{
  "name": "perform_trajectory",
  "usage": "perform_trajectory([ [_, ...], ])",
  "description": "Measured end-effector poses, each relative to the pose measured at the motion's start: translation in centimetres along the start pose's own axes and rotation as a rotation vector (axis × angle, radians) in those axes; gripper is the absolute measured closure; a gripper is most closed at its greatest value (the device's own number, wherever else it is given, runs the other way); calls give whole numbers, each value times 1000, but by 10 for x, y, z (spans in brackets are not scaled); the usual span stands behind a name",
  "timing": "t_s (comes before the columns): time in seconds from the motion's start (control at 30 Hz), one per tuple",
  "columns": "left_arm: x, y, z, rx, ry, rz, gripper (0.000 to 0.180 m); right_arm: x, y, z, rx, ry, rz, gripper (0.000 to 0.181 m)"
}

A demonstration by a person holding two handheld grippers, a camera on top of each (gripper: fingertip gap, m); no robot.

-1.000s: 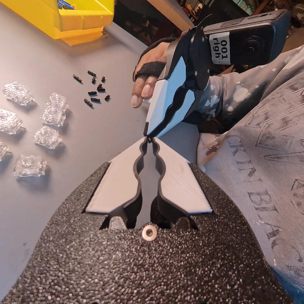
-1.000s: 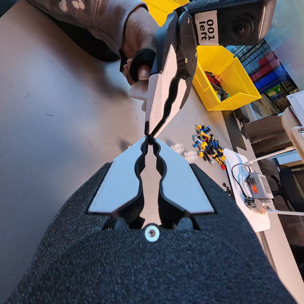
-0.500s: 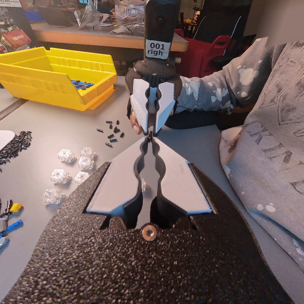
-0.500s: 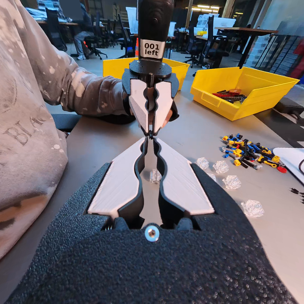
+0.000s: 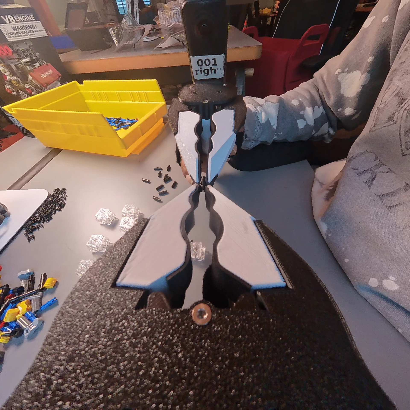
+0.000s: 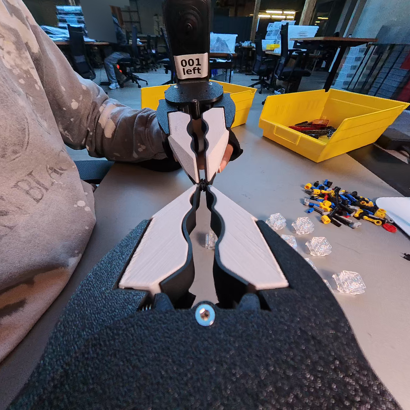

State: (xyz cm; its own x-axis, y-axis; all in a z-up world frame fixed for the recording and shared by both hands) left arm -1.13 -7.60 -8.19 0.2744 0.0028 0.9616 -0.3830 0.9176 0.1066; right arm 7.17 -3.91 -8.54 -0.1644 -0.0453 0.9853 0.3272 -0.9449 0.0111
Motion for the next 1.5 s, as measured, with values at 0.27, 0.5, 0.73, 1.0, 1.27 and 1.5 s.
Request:
perform_trajectory([
  [0.27, -4, 1, -1, 8, 28, -6, 178, -4, -1, -2, -6, 20, -8, 176],
  [0.5, -5, 2, -1, 16, 37, -9, 178, -4, -3, -2, -11, 17, -22, 176],
  [0.73, -8, 2, -2, 23, 40, -5, 178, -4, -4, -1, -18, 27, -22, 177],
  [1.0, -5, 4, -1, 27, 6, 14, 177, -1, -4, -1, -25, 0, -27, 177],
  [1.27, -3, 3, 0, 38, -8, -11, 178, 0, -4, 0, -17, -27, -48, 177],
  [1.5, -1, 3, 0, 42, -19, -20, 178, 1, -4, 0, -20, -34, -37, 175],
])
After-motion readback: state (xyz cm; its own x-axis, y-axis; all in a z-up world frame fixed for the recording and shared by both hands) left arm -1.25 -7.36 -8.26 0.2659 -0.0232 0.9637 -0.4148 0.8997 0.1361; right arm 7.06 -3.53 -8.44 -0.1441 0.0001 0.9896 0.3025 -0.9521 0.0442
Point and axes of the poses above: each gripper's, where its closed fingertips meet, z back along the fingers, x out of its top, y = z × x across the jaws, the point moved 5 cm from there along z, back along the fingers, and after that the axes turned 2 degrees about -z, right-handed, at the moved point
